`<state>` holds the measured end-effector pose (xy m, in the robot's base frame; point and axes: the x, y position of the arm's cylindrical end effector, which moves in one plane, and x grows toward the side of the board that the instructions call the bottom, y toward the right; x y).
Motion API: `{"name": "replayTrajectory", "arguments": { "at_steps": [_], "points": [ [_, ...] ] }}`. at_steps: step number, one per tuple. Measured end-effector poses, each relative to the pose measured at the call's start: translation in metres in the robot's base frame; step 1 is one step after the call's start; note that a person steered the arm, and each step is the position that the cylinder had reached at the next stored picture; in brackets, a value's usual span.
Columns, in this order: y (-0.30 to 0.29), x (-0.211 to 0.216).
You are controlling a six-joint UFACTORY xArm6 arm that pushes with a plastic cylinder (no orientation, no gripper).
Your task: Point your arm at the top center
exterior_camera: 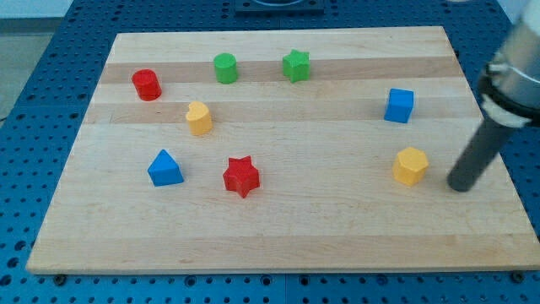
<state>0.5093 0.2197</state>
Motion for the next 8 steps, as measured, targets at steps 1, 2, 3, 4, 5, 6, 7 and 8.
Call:
{"name": "replayTrajectory", "arguments": {
  "at_steps": [1, 2, 3, 4, 5, 6, 7, 8],
  "points": [
    [-0.025, -0.023],
    [0.009, -0.05],
    [-0.057, -0.069],
    [-0.132, -0.09],
    [-0.158, -0.092],
    [-0.164, -0.11],
    [-0.185, -0.129],
    [-0.2, -0.129]
  ]
}}
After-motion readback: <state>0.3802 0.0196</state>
